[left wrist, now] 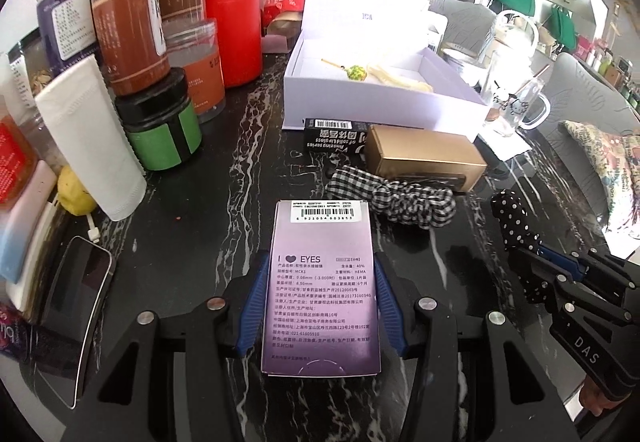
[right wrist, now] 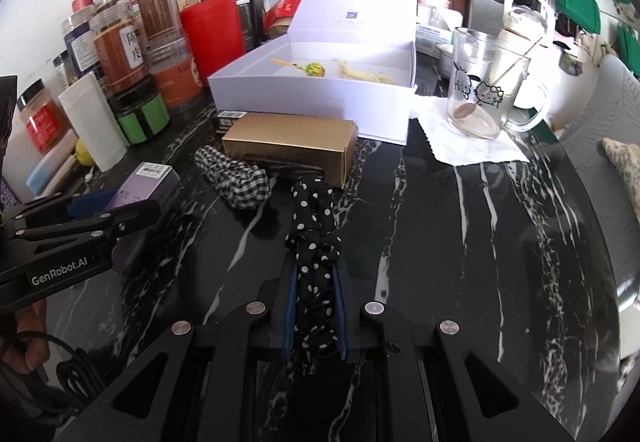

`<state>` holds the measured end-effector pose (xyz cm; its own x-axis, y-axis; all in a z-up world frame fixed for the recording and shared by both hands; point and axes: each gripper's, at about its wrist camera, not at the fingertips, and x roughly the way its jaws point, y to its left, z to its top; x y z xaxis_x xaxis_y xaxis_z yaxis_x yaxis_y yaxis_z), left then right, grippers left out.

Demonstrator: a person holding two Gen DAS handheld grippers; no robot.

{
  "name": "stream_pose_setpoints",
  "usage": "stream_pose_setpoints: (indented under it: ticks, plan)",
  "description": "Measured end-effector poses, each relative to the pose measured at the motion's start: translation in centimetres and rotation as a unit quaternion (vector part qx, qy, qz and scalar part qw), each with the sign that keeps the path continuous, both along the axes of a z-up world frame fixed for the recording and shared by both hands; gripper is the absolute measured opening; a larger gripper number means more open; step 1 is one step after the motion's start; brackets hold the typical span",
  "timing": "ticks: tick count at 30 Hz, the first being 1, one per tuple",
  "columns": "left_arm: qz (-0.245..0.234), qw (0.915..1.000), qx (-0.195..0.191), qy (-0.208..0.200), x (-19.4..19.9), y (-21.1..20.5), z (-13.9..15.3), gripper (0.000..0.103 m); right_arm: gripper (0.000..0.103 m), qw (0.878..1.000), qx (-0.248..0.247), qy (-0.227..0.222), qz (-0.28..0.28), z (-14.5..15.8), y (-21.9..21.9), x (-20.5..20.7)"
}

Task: Organize rigid objects
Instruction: 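Close the right gripper on the black polka-dot scrunchie and lift it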

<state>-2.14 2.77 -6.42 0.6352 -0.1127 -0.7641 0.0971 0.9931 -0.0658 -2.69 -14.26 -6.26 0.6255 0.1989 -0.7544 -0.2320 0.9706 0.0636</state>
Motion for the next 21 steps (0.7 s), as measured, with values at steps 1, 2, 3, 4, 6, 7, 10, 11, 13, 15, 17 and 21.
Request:
stream_pose_setpoints:
  ticks: [1,2,3,4,6,7,10,11,13,15,17,21]
  plan:
    - [-0.002,1.0,0.002,-0.004,-0.2,-0.1,0.2,0.05,0.016,1.0,0.003,-0.001,-0.002,0.1,-0.2,-0.2]
    - [-0.002,1.0,0.003,-0.008,-0.6,-0.2,0.5,0.05,0.016,1.0,0.006,-0.003,-0.002,0.3,-0.2,-0.3]
    - [-0.003,0.9999,0.004,-0.011,-0.8,-0.3,0.7,0.05,0.016,1.0,0.008,-0.005,-0.002,0.4,-0.2,-0.5]
    - [-0.004,0.9999,0.004,-0.014,-1.0,-0.4,1.0,0.05,0.016,1.0,0.01,-0.008,-0.002,0.6,-0.3,-0.8]
    - [-0.004,0.9997,0.005,-0.022,-1.3,-0.5,1.5,0.05,0.016,1.0,0.011,-0.014,-0.001,1.0,-0.3,-1.2]
    - [-0.004,0.9996,0.006,-0.026,-1.5,-0.5,1.9,0.05,0.016,1.0,0.013,-0.017,-0.001,1.3,-0.3,-1.5]
    - [-0.004,0.9993,0.005,-0.037,-1.9,-0.5,2.8,0.05,0.016,1.0,0.017,-0.025,0.001,2.0,-0.4,-2.1]
    - [-0.004,0.9992,0.004,-0.04,-2.0,-0.5,3.1,0.05,0.016,0.999,0.017,-0.027,0.002,2.2,-0.3,-2.3]
    - [-0.005,0.999,0.004,-0.045,-2.2,-0.6,3.7,0.05,0.016,0.999,0.017,-0.033,0.003,2.7,-0.3,-2.6]
    - [-0.008,0.9987,0.002,-0.049,-2.4,-0.6,4.3,0.05,0.016,0.999,0.019,-0.037,0.003,3.2,-0.2,-2.8]
    - [-0.011,0.9985,0.002,-0.054,-2.4,-0.7,4.9,0.05,0.016,0.999,0.022,-0.04,0.004,3.6,-0.1,-3.0]
    - [-0.017,0.9977,0.002,-0.066,-2.3,-1.0,6.0,0.05,0.016,0.999,0.026,-0.046,0.006,4.3,0.1,-3.3]
